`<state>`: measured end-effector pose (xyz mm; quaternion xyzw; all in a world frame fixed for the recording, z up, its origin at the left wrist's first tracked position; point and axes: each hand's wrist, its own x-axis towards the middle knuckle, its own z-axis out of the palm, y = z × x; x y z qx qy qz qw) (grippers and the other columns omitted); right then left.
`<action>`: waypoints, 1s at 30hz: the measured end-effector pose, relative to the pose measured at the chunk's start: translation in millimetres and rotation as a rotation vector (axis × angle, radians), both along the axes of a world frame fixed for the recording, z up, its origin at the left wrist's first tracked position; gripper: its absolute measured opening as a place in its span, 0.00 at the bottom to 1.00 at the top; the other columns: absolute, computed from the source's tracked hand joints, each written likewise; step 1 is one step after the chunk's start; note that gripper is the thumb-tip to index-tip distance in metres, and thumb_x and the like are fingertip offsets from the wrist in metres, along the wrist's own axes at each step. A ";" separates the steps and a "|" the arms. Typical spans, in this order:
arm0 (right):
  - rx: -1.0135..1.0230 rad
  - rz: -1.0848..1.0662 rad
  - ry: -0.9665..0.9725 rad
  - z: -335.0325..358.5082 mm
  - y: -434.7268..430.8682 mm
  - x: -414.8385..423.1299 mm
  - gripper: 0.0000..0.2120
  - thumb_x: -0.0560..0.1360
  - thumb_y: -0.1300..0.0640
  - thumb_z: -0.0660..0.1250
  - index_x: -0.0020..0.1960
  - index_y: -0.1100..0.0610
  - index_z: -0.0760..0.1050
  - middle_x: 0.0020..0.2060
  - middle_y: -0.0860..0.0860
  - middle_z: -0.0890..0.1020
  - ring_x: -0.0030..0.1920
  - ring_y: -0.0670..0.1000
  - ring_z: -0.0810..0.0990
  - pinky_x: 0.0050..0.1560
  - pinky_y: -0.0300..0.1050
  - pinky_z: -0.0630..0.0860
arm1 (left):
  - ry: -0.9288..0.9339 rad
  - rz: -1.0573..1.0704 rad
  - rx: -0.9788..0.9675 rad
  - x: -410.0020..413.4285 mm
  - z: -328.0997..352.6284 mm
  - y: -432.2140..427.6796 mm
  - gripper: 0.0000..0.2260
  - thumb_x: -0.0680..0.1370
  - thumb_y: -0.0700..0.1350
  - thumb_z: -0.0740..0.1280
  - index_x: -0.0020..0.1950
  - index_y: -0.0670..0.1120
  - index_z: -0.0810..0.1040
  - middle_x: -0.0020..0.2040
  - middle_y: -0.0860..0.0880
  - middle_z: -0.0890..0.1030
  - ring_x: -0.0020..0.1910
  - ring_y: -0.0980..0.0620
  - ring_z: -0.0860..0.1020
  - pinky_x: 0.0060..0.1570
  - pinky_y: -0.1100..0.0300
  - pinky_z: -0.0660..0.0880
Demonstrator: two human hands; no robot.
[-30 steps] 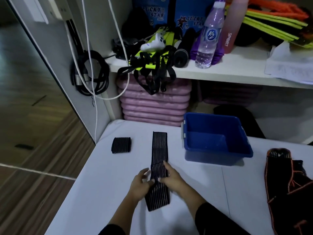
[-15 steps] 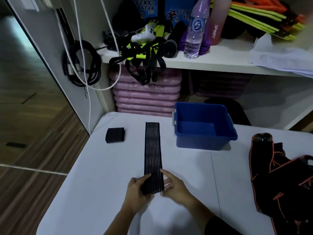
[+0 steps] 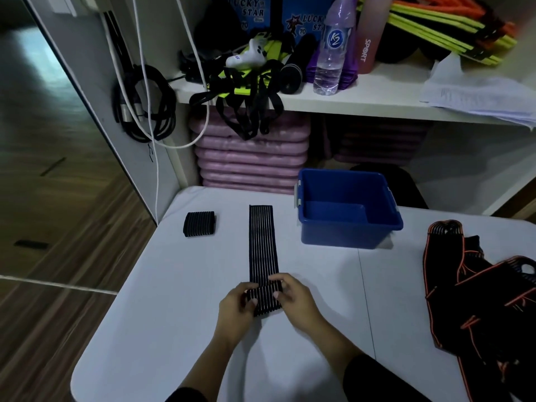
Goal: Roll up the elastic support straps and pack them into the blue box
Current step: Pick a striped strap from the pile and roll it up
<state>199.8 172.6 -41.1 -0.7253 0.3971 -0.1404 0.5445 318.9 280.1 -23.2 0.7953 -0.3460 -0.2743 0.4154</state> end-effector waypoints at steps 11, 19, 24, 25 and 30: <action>0.080 0.155 0.140 -9.8 23.6 -33.7 0.34 0.65 0.68 0.74 0.65 0.45 0.68 0.58 0.48 0.69 0.38 0.49 0.78 0.44 0.44 0.80 | 0.003 -0.039 0.228 -15.9 -16.2 15.7 0.16 0.74 0.38 0.68 0.62 0.46 0.74 0.43 0.49 0.77 0.41 0.53 0.76 0.45 0.63 0.75; -0.195 0.304 0.322 -15.2 38.1 -40.4 0.36 0.68 0.54 0.75 0.71 0.50 0.64 0.59 0.48 0.65 0.55 0.46 0.72 0.60 0.41 0.74 | -0.340 -0.202 0.342 -28.8 -22.1 42.1 0.21 0.75 0.49 0.67 0.67 0.52 0.69 0.57 0.49 0.71 0.57 0.50 0.73 0.52 0.59 0.75; -0.212 0.301 0.300 -15.1 38.1 -45.1 0.33 0.69 0.53 0.74 0.71 0.51 0.65 0.59 0.48 0.66 0.57 0.46 0.71 0.61 0.41 0.72 | -0.343 -0.241 0.332 -27.5 -23.0 39.1 0.18 0.74 0.48 0.67 0.64 0.50 0.73 0.57 0.48 0.73 0.60 0.50 0.70 0.56 0.60 0.72; -0.192 0.275 0.276 -13.8 37.5 -47.1 0.31 0.70 0.54 0.73 0.70 0.50 0.66 0.58 0.47 0.67 0.54 0.45 0.70 0.59 0.39 0.72 | -0.335 -0.224 0.306 -28.7 -21.9 36.4 0.16 0.75 0.47 0.67 0.62 0.49 0.74 0.56 0.47 0.74 0.59 0.49 0.70 0.55 0.60 0.72; -0.257 0.057 0.222 -4.7 24.5 -75.3 0.17 0.75 0.54 0.67 0.63 0.50 0.73 0.54 0.44 0.74 0.51 0.42 0.72 0.58 0.37 0.72 | -0.257 -0.205 0.176 -44.6 -9.1 7.6 0.09 0.75 0.41 0.66 0.54 0.48 0.79 0.52 0.50 0.79 0.51 0.51 0.77 0.51 0.62 0.74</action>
